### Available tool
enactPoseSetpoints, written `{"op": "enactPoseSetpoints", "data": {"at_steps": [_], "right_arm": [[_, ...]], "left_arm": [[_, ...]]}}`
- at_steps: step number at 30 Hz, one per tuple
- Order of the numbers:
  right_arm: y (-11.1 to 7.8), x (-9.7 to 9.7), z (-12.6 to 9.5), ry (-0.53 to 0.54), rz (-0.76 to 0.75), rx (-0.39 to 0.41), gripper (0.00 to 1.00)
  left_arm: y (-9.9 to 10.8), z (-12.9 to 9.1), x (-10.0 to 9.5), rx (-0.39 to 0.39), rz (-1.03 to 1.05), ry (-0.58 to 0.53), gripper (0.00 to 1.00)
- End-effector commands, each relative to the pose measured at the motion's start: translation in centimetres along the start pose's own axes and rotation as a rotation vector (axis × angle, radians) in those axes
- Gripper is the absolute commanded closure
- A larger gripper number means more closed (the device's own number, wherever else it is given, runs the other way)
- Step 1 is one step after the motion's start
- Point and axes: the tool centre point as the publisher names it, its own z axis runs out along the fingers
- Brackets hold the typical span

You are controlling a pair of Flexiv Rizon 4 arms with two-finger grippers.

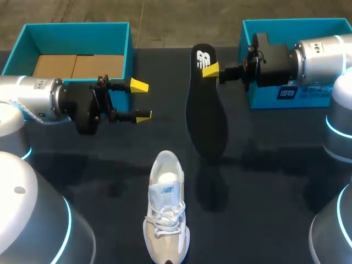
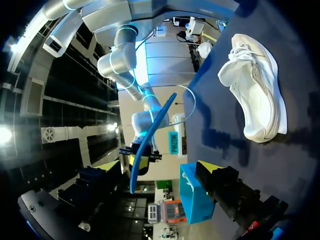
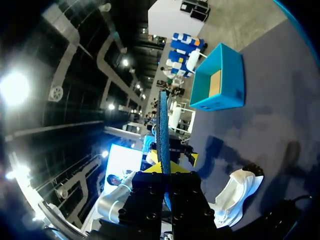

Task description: Take the shoe out of the shoebox, open the shoe tongue, remove and reinsert the insole, then place the shoe into the shoebox

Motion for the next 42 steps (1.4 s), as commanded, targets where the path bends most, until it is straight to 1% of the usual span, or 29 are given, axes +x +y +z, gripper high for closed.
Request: {"op": "enactPoseSetpoints", "data": {"at_steps": [1,8,13,39,42], "right_arm": [[1.1,-1.5,1.6,0.008,0.037,0.014,1.0],[2.1,-3.5,3.4,0.017,0.108,0.03,1.0],[2.7,-4.0,4.0,0.01,0.125,0.033,1.0],[2.7,-4.0,4.0,0.01,0.125,0.033,1.0],[2.7,-4.0,4.0,0.01,0.125,0.033,1.0]], "left_arm": [[-0.1,0.0,0.0,-0.003,0.002,-0.001,0.0],[-0.1,0.0,0.0,-0.003,0.002,-0.001,0.0],[-0.1,0.0,0.0,-0.003,0.002,-0.001,0.0],[-0.1,0.0,0.0,-0.003,0.002,-0.001,0.0],[0.1,0.5,0.9,-0.006,-0.013,0.0,0.0]]}}
